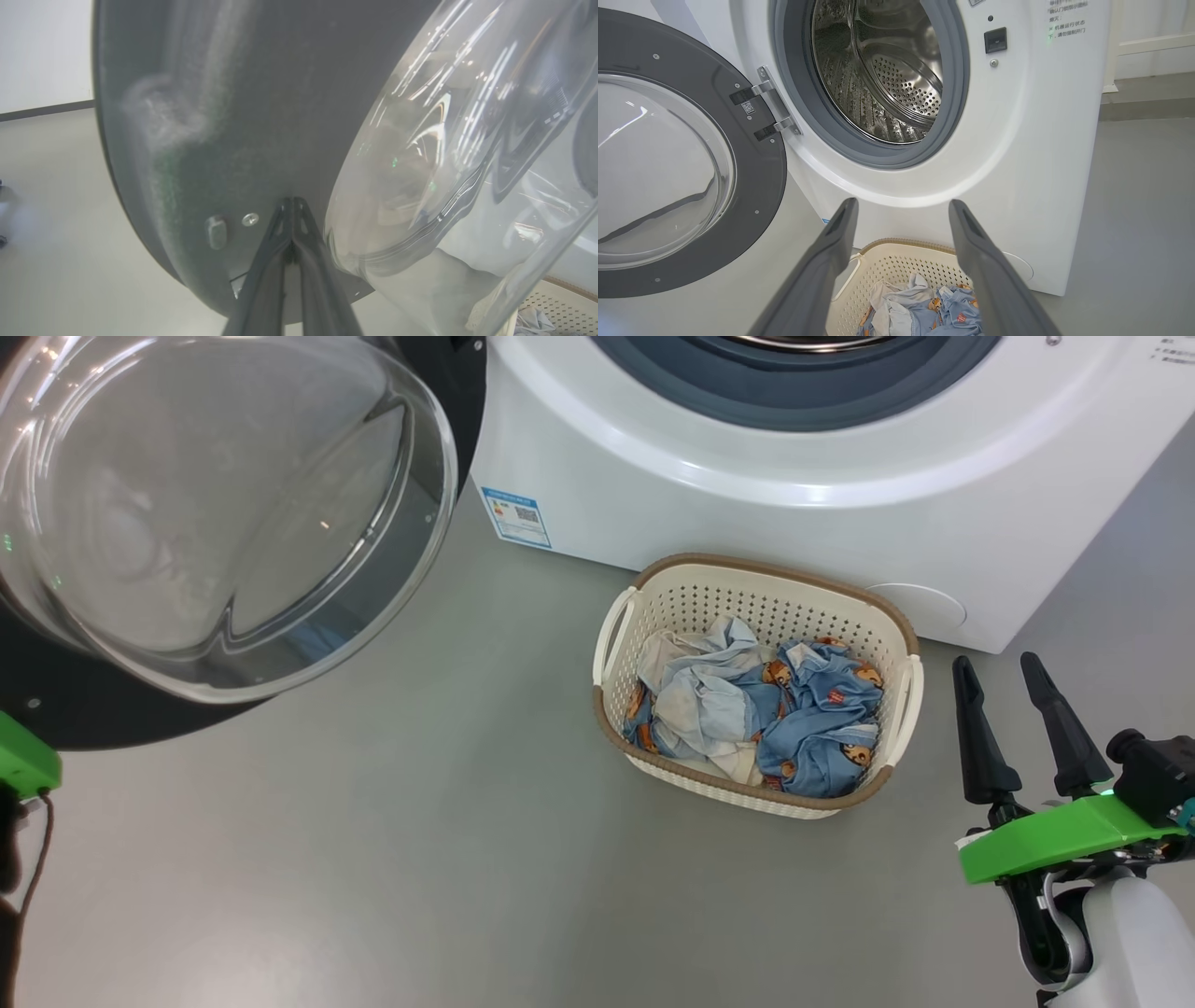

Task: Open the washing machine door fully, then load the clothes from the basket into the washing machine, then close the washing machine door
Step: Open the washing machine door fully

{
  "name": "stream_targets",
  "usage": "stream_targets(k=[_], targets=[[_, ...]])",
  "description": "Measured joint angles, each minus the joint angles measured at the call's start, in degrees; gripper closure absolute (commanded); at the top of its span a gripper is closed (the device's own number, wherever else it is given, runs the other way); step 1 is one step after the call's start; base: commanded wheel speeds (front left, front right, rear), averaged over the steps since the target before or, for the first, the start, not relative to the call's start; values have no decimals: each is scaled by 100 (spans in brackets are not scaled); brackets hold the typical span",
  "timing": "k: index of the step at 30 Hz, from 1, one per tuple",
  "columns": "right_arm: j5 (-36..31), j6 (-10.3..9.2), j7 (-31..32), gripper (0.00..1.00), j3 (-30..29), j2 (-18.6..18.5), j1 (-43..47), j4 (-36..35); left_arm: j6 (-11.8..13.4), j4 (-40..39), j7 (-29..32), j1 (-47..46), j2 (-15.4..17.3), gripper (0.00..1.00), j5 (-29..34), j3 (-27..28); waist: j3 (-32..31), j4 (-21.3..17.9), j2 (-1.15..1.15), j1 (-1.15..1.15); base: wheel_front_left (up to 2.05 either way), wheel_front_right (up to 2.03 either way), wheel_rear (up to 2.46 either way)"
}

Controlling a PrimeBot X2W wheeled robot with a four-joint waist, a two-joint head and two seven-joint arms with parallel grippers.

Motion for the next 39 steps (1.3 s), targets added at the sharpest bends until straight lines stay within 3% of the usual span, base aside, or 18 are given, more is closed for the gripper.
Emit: stream_targets(k=[15,30,32,39], targets=[[4,0,0,0,-20,52,15,16,-103,537,-226,-171,125,100,63,-85,-170,-136,0,0,0,0,0],[44,0,0,0,-75,102,205,47,-209,192,-302,97,69,100,111,-232,-485,-110,0,0,0,0,0],[49,0,0,0,-67,109,236,47,-207,56,-303,241,58,0,111,-215,-534,-122,0,0,0,0,0],[68,0,0,0,-43,136,275,75,-141,-904,-342,926,-68,0,111,-63,-691,-237,0,0,0,0,0]])
